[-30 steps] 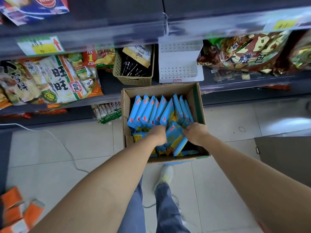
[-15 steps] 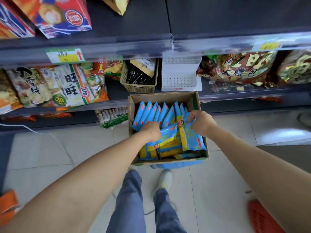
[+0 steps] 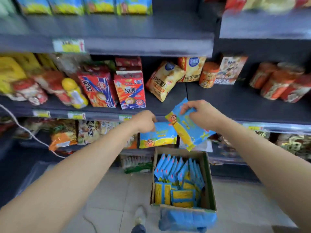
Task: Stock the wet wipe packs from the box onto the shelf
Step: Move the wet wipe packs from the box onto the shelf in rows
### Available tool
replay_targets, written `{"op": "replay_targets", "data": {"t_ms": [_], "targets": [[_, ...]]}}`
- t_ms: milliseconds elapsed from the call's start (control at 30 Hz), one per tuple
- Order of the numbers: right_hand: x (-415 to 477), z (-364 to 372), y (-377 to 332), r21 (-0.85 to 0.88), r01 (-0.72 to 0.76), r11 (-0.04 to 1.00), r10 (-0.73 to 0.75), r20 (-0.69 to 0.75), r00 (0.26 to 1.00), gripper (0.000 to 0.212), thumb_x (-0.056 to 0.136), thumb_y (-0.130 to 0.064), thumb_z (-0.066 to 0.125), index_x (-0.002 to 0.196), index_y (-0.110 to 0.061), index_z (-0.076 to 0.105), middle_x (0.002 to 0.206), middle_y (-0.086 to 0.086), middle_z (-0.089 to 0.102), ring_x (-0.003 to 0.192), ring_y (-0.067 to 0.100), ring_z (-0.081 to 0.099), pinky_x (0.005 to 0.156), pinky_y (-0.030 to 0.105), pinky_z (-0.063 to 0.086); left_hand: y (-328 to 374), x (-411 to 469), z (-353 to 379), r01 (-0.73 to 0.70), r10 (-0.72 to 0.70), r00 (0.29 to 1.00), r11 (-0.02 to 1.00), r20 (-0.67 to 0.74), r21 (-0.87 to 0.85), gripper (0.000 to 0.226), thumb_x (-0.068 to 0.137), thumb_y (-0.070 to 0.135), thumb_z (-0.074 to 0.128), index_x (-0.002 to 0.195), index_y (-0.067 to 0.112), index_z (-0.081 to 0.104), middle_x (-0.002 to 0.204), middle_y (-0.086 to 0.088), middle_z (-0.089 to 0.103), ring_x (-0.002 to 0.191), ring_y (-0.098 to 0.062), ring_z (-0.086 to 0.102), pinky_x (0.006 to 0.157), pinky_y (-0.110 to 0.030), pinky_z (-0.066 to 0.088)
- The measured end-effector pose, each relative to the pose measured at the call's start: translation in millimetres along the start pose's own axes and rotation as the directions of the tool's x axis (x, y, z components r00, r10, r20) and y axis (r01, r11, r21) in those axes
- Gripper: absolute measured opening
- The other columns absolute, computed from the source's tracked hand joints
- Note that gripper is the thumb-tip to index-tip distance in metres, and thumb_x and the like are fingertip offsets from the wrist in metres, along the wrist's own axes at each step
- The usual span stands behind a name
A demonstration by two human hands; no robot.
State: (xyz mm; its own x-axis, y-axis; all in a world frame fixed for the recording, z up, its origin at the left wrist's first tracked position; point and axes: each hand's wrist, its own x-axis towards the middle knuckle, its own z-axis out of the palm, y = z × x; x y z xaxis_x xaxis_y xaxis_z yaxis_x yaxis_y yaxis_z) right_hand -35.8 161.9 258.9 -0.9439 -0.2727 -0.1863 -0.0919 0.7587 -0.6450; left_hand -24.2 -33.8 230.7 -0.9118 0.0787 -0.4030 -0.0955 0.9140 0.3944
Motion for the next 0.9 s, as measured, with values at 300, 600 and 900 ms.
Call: {"op": "replay_targets", "data": {"t_ms": [300, 600, 900], "targets": [[-8.1, -90.2, -160.4, -0.101, 0.453, 0.886, -0.464, -0.246, 0.851, 0.025, 0.080, -0.011, 0.065, 0.102, -0.024, 0.062, 0.113, -0.002, 0.055, 0.071, 0.017, 0.053, 0.051, 0.020, 0.045, -9.2, -104.3, -171.8, -0.041, -0.026, 0.882, 0.990, -0.470, -0.132, 0.033, 0.085, 0.006, 0.063, 0.117, 0.009, 0.064, 0.120, -0.012, 0.066, 0.111, -0.026, 0.062, 0.097, -0.036, 0.048], [51.4, -133.6, -244.6, -0.345, 0.482, 0.805, -0.587, -0.348, 0.731, 0.081, 0.078, 0.000, 0.056, 0.147, -0.031, 0.025, 0.124, 0.012, 0.057, 0.094, 0.031, 0.058, 0.082, 0.037, 0.052, -44.9, -98.4, -283.7, -0.030, -0.143, 0.603, 0.979, -0.785, -0.201, 0.037, 0.085, 0.004, 0.061, 0.121, 0.008, 0.061, 0.127, -0.012, 0.061, 0.111, -0.025, 0.059, 0.088, -0.027, 0.044], [167.6, -143.5, -261.1, -0.605, 0.259, 0.753, -0.557, -0.377, 0.739, 0.043, 0.079, 0.002, 0.054, 0.116, -0.019, 0.050, 0.113, 0.011, 0.062, 0.095, 0.034, 0.057, 0.078, 0.034, 0.042, -78.9, 4.8, -354.6, -0.021, -0.110, 0.575, 0.989, -0.811, -0.150, 0.032, 0.086, -0.004, 0.052, 0.112, 0.007, 0.065, 0.119, -0.014, 0.063, 0.109, -0.032, 0.059, 0.085, -0.032, 0.047]]}}
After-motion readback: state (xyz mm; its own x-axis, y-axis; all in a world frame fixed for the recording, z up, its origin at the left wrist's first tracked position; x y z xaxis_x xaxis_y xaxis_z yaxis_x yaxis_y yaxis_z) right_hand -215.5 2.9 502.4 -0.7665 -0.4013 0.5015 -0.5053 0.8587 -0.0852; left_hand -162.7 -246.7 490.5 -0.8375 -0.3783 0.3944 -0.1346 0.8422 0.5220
